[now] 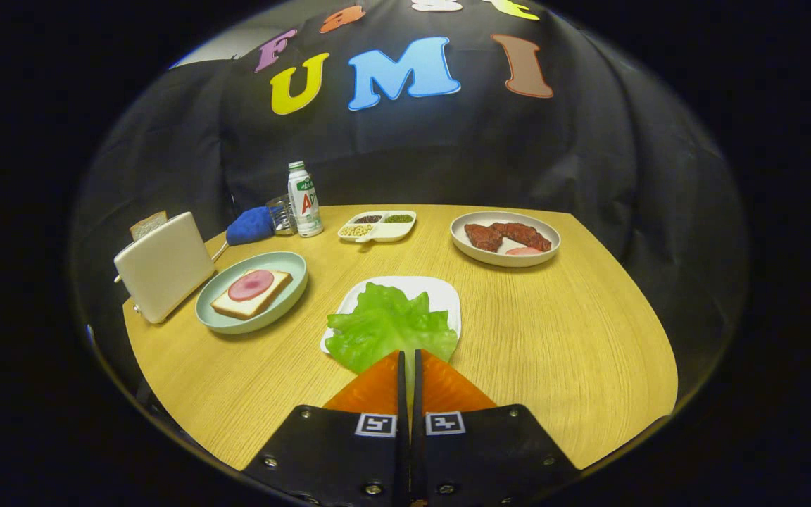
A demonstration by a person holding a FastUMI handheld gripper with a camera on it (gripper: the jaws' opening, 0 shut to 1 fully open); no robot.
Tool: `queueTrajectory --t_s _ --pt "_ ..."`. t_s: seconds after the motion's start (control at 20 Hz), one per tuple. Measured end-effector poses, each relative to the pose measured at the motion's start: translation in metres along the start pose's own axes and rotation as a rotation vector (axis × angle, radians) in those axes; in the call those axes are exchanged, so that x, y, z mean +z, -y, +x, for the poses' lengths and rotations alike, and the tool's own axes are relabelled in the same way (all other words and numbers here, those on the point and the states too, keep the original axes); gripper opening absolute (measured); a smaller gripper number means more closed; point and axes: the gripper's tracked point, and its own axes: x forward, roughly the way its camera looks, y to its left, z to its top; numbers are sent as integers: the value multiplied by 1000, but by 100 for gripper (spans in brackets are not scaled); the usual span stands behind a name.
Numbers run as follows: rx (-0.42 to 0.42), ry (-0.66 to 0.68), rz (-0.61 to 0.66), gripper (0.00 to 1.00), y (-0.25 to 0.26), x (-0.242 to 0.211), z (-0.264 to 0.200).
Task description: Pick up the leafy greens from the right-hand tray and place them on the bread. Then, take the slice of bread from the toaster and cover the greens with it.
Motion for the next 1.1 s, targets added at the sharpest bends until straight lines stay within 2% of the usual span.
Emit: queueTrajectory --t_s 0.25,0.5,1.1 --pt "23 48 3 1 -14 28 -7" --pt "81 97 -42 1 -46 53 -7" --pt "233 104 -119 1 -155 75 23"
